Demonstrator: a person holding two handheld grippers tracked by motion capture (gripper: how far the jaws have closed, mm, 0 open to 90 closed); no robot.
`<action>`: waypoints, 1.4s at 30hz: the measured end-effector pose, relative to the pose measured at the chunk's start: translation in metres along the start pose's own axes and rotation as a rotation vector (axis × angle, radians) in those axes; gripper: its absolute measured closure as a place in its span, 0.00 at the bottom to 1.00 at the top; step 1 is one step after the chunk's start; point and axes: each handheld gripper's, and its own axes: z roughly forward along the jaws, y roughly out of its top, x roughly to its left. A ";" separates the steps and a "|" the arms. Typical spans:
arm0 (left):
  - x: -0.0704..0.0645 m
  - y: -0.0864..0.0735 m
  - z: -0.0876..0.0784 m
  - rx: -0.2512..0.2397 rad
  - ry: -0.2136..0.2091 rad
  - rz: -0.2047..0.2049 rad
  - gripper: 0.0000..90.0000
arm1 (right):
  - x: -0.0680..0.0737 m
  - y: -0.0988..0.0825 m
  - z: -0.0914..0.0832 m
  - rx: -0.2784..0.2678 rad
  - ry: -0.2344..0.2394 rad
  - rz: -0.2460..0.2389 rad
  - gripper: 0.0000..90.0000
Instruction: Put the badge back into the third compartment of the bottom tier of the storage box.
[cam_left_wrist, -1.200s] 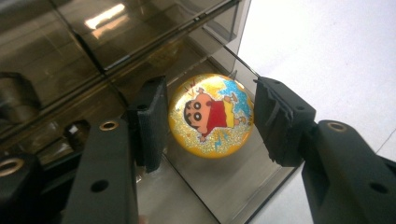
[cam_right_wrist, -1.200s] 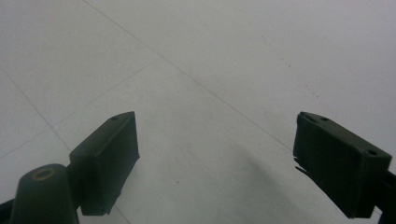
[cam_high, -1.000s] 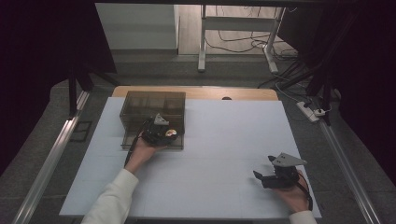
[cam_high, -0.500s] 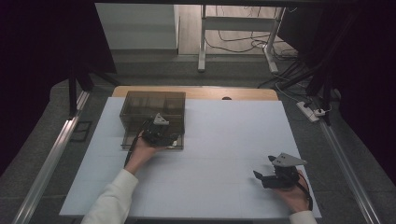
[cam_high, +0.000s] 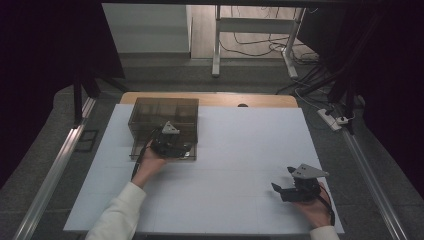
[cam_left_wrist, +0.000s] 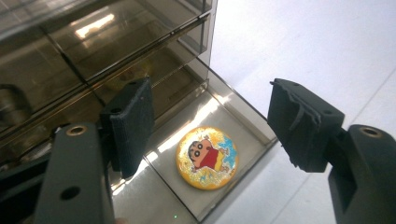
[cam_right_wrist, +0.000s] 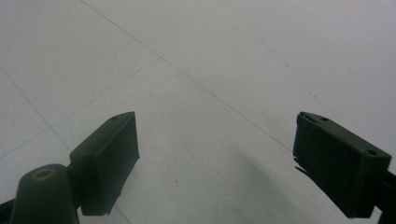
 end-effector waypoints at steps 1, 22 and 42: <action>-0.001 -0.001 -0.002 -0.004 -0.002 0.000 0.34 | 0.000 0.000 0.000 0.000 -0.001 0.000 0.16; -0.014 -0.031 -0.042 -0.028 -0.009 0.027 0.29 | 0.000 0.000 -0.001 -0.014 0.004 -0.005 0.16; -0.015 -0.103 -0.080 -0.026 0.033 -0.026 0.26 | 0.001 0.001 -0.001 -0.011 0.003 -0.006 0.16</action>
